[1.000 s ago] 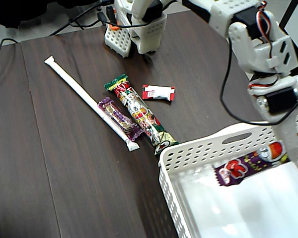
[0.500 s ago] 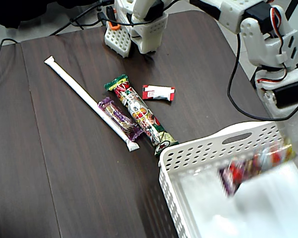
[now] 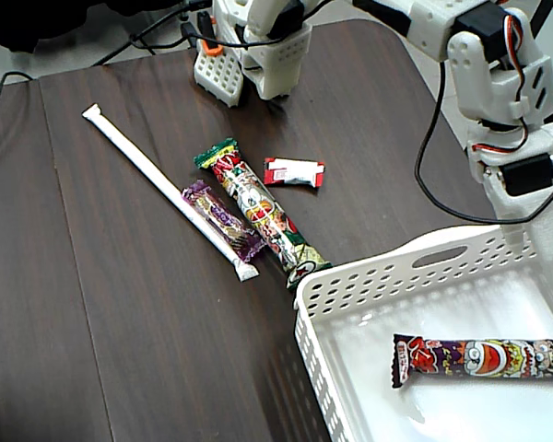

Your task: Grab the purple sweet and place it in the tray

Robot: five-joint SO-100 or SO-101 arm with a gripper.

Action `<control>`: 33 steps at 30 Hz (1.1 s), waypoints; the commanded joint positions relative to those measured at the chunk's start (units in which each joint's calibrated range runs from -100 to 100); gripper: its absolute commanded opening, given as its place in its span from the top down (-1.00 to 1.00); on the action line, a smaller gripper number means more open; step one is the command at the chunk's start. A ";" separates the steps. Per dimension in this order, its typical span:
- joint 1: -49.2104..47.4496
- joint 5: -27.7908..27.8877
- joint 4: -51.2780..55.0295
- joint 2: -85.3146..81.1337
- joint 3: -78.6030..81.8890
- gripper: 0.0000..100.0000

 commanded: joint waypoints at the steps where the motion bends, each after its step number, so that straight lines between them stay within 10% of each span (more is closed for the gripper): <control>1: 0.49 -0.55 1.06 -2.71 -5.06 0.21; 9: 0.78 -3.91 10.22 -7.56 -7.25 0.25; 19: 1.45 -3.70 13.64 -15.60 -6.34 0.99; 33: 3.06 1.76 39.16 -21.12 -2.32 0.95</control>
